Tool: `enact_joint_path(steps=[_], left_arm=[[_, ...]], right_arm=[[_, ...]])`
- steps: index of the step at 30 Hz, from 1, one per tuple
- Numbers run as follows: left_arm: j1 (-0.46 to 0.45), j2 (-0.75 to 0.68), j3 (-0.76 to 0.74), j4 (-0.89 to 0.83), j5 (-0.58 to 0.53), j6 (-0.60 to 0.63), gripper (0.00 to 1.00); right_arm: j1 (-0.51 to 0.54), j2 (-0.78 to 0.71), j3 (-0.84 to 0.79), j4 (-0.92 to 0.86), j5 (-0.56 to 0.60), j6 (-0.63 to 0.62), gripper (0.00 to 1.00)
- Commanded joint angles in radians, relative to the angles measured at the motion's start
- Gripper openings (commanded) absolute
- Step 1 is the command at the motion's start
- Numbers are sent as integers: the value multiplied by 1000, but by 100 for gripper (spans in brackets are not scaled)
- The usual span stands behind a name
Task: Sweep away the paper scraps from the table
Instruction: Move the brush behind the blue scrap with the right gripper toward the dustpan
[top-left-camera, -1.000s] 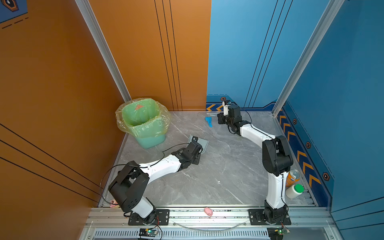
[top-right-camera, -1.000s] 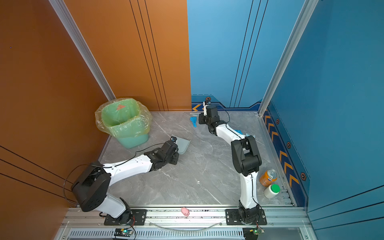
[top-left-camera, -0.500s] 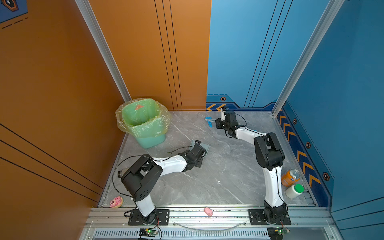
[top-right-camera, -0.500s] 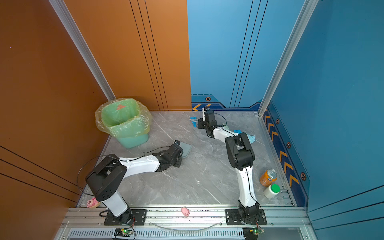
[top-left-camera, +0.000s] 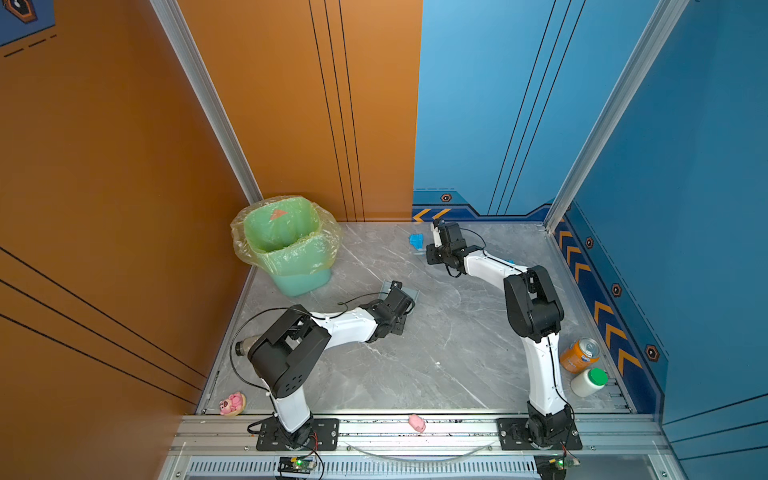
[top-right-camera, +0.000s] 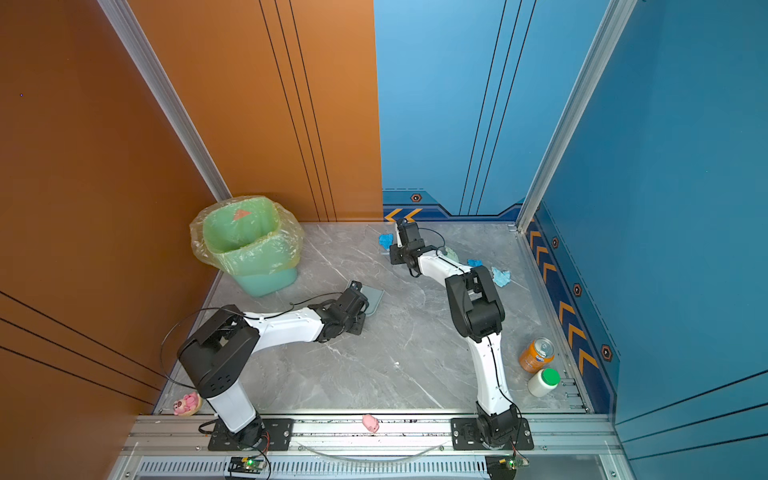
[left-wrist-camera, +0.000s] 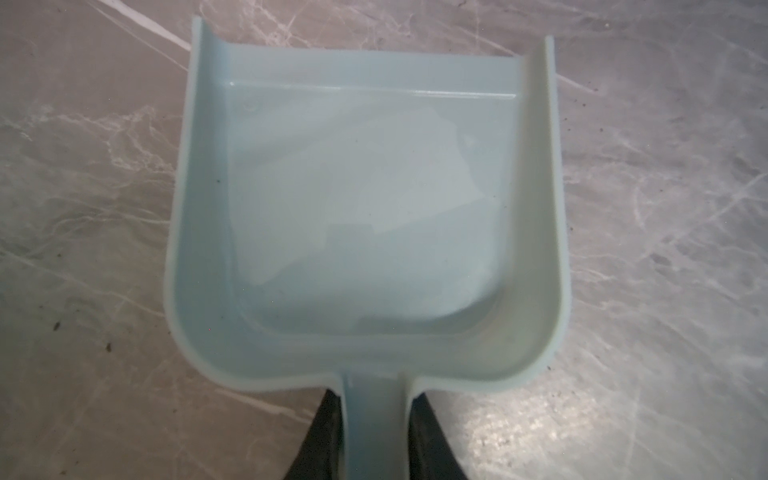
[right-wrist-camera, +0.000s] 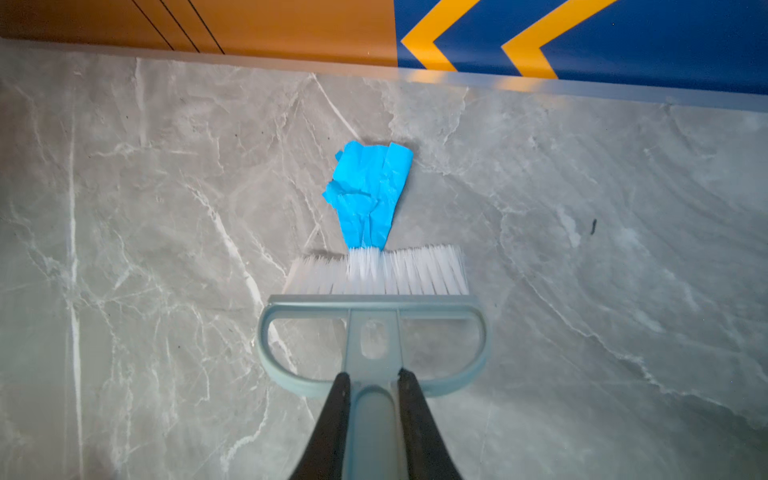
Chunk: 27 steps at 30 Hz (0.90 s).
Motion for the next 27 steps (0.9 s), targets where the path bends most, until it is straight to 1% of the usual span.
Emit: enact_joint_path(steps=[1, 6, 9, 14, 19, 21, 23, 27], left_arm=[[-6, 22, 22, -38, -18, 15, 0], [-4, 16, 27, -51, -36, 20, 0], [-5, 15, 28, -54, -41, 24, 0], [-1, 26, 35, -68, -47, 45, 0], [0, 36, 39, -70, -38, 56, 0], [0, 42, 40, -69, -29, 59, 0], [-2, 45, 39, -64, -16, 67, 0], [3, 41, 25, -38, 15, 84, 0]], right_arm=[[9, 16, 16, -123, 41, -65, 0], [19, -4, -12, -172, 1, -90, 0], [23, -42, -57, -195, -25, -91, 0], [31, -131, -182, -209, -88, -82, 0], [54, -267, -303, -239, -150, -109, 0], [61, -319, -349, -233, -180, -118, 0], [64, -376, -391, -211, -184, -116, 0], [45, -434, -454, -115, -192, -86, 0]])
